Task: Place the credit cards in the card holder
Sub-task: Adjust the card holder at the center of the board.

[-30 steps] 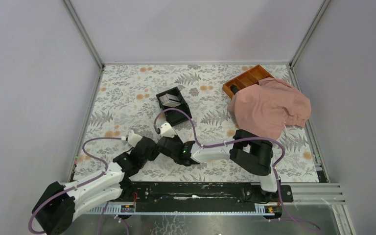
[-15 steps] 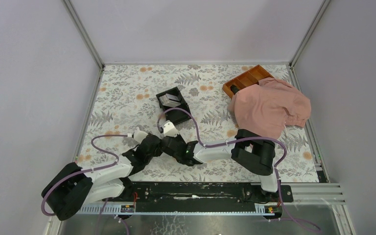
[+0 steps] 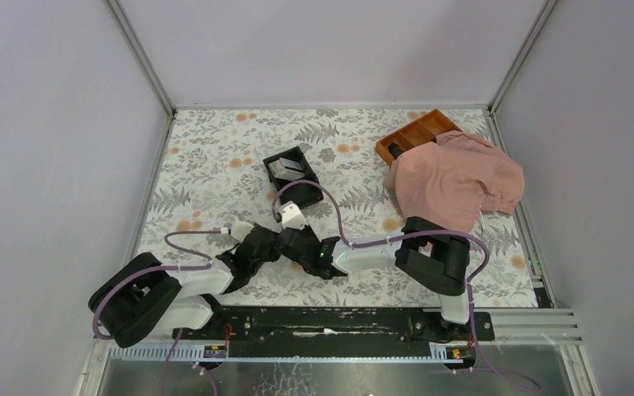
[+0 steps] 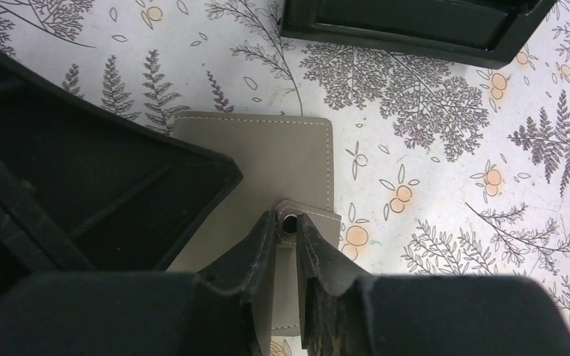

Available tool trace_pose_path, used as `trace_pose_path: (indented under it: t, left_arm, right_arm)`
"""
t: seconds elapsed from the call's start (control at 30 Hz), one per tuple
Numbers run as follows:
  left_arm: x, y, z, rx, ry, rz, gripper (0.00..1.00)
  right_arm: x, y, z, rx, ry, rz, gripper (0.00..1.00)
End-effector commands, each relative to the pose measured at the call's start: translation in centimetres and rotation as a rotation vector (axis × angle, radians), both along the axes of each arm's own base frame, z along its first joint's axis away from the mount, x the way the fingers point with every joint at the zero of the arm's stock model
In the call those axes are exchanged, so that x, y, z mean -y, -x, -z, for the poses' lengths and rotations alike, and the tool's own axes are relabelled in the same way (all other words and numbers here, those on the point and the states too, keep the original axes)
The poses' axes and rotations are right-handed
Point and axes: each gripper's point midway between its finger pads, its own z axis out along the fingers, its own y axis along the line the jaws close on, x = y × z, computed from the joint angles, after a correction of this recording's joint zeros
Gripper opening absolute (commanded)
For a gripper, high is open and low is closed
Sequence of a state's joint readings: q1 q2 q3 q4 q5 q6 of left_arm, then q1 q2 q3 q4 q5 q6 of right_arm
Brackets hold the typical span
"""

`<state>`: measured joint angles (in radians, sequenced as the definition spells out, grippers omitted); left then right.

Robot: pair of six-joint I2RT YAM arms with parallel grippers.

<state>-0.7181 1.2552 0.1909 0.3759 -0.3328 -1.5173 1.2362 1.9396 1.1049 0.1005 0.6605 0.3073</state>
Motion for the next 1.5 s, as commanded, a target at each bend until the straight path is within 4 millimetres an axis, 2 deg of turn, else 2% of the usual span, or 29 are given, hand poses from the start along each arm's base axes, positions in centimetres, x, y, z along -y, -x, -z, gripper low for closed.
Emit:
trace_pose_path:
  t: [0.0, 0.4, 0.63, 0.8, 0.93, 1.0, 1.17, 1.33, 1.47]
  left_arm:
    - [-3.4, 4.5, 6.2, -0.205, -0.124, -0.022, 0.0]
    - [-4.9, 5.9, 7.7, -0.252, -0.141, -0.06, 0.0]
    - [-4.3, 5.4, 7.0, -0.233, -0.137, -0.042, 0.0]
    - [-3.1, 3.6, 4.6, -0.156, -0.136, -0.005, 0.0]
    - [-1.7, 1.8, 1.5, -0.061, -0.139, 0.045, 0.07]
    - [-1.0, 1.1, -0.1, -0.014, -0.135, 0.073, 0.1]
    - [0.0, -0.1, -3.5, 0.085, -0.157, 0.13, 0.18]
    - [-0.5, -0.3, -5.3, 0.13, -0.161, 0.121, 0.26]
    - [-1.5, 0.3, -5.2, 0.13, -0.154, 0.089, 0.29]
  right_arm:
    - [3.1, 0.2, 1.3, -0.058, 0.073, 0.011, 0.0]
    - [4.9, -1.0, 0.0, -0.128, -0.108, 0.068, 0.0]
    - [6.2, -1.9, -1.3, -0.114, -0.149, 0.11, 0.0]
    - [8.1, -3.1, -1.4, -0.109, -0.146, 0.185, 0.01]
    - [9.3, -3.9, -1.4, -0.1, -0.134, 0.241, 0.08]
    - [9.5, -4.1, -1.4, -0.098, -0.13, 0.257, 0.14]
    - [9.5, -4.6, -1.4, -0.1, -0.116, 0.277, 0.39]
    - [9.2, -4.7, -2.5, -0.093, -0.138, 0.274, 0.47]
    - [9.1, -4.9, -4.2, -0.071, -0.155, 0.265, 0.48]
